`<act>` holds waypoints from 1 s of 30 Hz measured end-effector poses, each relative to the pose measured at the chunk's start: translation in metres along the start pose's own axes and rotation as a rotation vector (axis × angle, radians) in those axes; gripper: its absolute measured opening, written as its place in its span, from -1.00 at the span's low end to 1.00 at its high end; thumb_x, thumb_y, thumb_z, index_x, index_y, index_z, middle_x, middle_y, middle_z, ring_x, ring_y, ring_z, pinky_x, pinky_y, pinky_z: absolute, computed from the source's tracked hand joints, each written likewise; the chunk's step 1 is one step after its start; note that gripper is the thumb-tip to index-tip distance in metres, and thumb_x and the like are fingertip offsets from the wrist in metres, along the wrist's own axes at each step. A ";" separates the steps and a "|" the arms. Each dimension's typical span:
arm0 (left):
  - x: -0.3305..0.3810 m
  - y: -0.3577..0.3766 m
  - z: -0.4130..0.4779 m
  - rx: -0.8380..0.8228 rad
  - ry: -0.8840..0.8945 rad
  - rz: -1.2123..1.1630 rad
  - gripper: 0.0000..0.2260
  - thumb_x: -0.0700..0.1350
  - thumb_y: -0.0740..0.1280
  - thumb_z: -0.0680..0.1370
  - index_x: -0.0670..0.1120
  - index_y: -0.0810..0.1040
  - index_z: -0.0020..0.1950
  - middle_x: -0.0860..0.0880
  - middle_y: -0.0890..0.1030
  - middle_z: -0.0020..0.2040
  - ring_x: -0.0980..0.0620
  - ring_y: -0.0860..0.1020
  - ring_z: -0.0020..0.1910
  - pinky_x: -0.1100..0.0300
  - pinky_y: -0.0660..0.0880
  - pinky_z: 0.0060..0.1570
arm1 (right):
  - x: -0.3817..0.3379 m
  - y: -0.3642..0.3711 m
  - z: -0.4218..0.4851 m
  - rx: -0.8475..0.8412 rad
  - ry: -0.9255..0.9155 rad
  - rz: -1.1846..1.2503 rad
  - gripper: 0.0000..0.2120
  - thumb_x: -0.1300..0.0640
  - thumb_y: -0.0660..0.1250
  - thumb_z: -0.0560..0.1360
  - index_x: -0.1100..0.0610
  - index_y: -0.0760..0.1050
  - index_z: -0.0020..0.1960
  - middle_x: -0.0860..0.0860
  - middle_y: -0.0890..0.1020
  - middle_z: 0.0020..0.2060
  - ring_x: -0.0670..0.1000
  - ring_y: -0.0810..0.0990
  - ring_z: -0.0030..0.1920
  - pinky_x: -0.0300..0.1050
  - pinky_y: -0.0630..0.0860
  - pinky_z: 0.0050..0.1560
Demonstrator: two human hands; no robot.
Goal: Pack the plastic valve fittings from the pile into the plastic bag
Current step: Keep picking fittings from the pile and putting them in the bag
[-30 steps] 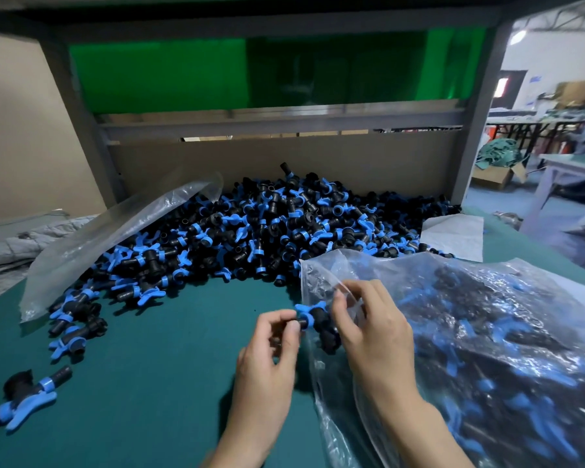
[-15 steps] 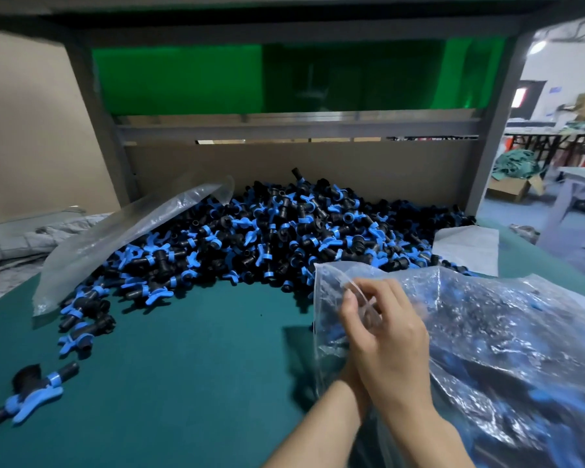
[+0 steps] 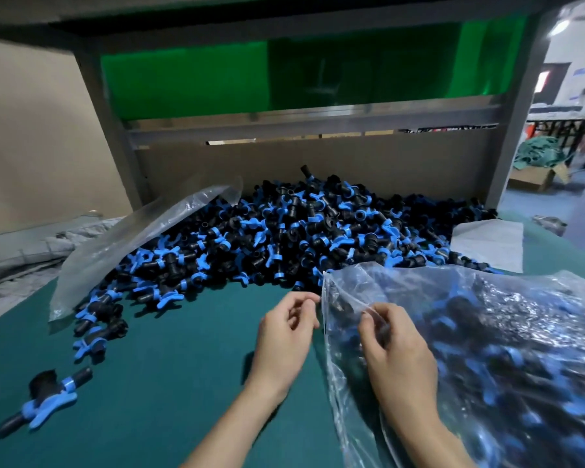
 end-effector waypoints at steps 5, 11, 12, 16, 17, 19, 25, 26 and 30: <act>-0.028 -0.011 0.008 0.032 -0.045 0.663 -0.76 0.19 0.20 0.60 0.12 0.49 0.17 0.18 0.59 -0.04 0.07 0.50 0.06 0.14 0.37 0.06 | 0.006 -0.007 0.002 0.094 0.049 0.090 -0.94 -0.04 0.24 0.54 -0.07 0.41 -0.06 -0.19 0.55 -0.30 -0.12 0.51 -0.33 -0.06 0.40 -0.31; -0.019 0.030 0.023 -0.169 0.137 0.916 -0.54 0.24 0.07 0.63 0.04 0.29 0.45 0.05 0.49 0.24 -0.02 0.41 0.23 0.06 0.32 0.24 | 0.011 -0.020 0.001 0.206 0.113 0.203 -0.92 -0.05 0.14 0.57 -0.09 0.33 -0.08 -0.12 0.55 -0.29 -0.13 0.52 -0.27 -0.08 0.32 -0.34; -0.017 0.037 0.025 -0.208 0.161 0.902 -0.58 0.20 0.03 0.64 0.03 0.30 0.42 0.03 0.48 0.23 -0.04 0.41 0.23 0.04 0.33 0.23 | 0.011 -0.020 0.002 0.208 0.113 0.203 -0.92 -0.05 0.14 0.57 -0.10 0.32 -0.09 -0.12 0.55 -0.28 -0.12 0.52 -0.27 -0.09 0.32 -0.34; -0.017 0.046 0.030 -0.276 0.163 0.774 -0.65 0.23 -0.08 0.64 0.06 0.35 0.17 0.06 0.49 0.12 -0.01 0.41 0.14 0.02 0.35 0.17 | 0.011 -0.020 0.003 0.199 0.100 0.195 -0.89 0.02 0.18 0.59 -0.12 0.31 -0.10 -0.12 0.55 -0.30 -0.13 0.51 -0.31 -0.25 0.32 -0.34; -0.020 0.048 0.029 -0.304 0.167 0.757 -0.61 0.30 -0.04 0.62 0.07 0.35 0.20 0.08 0.49 0.13 0.02 0.40 0.14 0.02 0.34 0.18 | 0.012 -0.019 0.003 0.195 0.099 0.191 -0.91 0.02 0.17 0.59 -0.11 0.31 -0.09 -0.10 0.55 -0.30 -0.11 0.51 -0.31 -0.23 0.31 -0.35; -0.026 0.053 0.027 -0.371 0.184 0.731 -0.48 0.44 -0.01 0.54 0.13 0.34 0.30 0.14 0.46 0.20 0.09 0.36 0.18 0.06 0.31 0.22 | 0.012 -0.019 0.003 0.190 0.093 0.185 -0.93 0.01 0.17 0.59 -0.09 0.32 -0.08 -0.09 0.56 -0.31 -0.05 0.51 -0.33 -0.16 0.31 -0.37; -0.026 0.055 0.020 -0.435 0.231 0.734 -0.44 0.45 0.00 0.53 0.17 0.46 0.33 0.20 0.39 0.13 0.18 0.22 0.02 0.14 0.31 0.15 | 0.011 -0.018 0.004 0.181 0.074 0.190 -0.93 0.00 0.15 0.60 -0.06 0.34 -0.06 -0.05 0.56 -0.31 0.00 0.51 -0.35 -0.06 0.30 -0.34; -0.025 0.055 0.016 -0.451 0.257 0.745 -0.46 0.42 0.01 0.54 0.15 0.46 0.33 0.20 0.38 0.12 0.18 0.21 0.01 0.15 0.30 0.15 | 0.011 -0.018 0.004 0.182 0.071 0.188 -0.93 0.00 0.15 0.60 -0.05 0.34 -0.06 -0.05 0.56 -0.31 0.01 0.51 -0.35 -0.06 0.31 -0.34; -0.017 0.042 0.003 -0.389 0.322 0.704 -0.65 0.25 0.10 0.62 0.14 0.43 0.30 0.25 0.39 0.06 0.17 0.32 0.10 0.20 0.29 0.14 | 0.010 -0.018 0.003 0.175 0.073 0.192 -0.93 0.00 0.15 0.60 -0.05 0.34 -0.05 -0.04 0.56 -0.31 0.02 0.52 -0.33 -0.04 0.33 -0.33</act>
Point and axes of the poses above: each hand's wrist, its own z-axis towards the middle knuckle, its own y-axis out of the palm, x = y × z, the point moved 9 cm from there along z, towards the middle knuckle
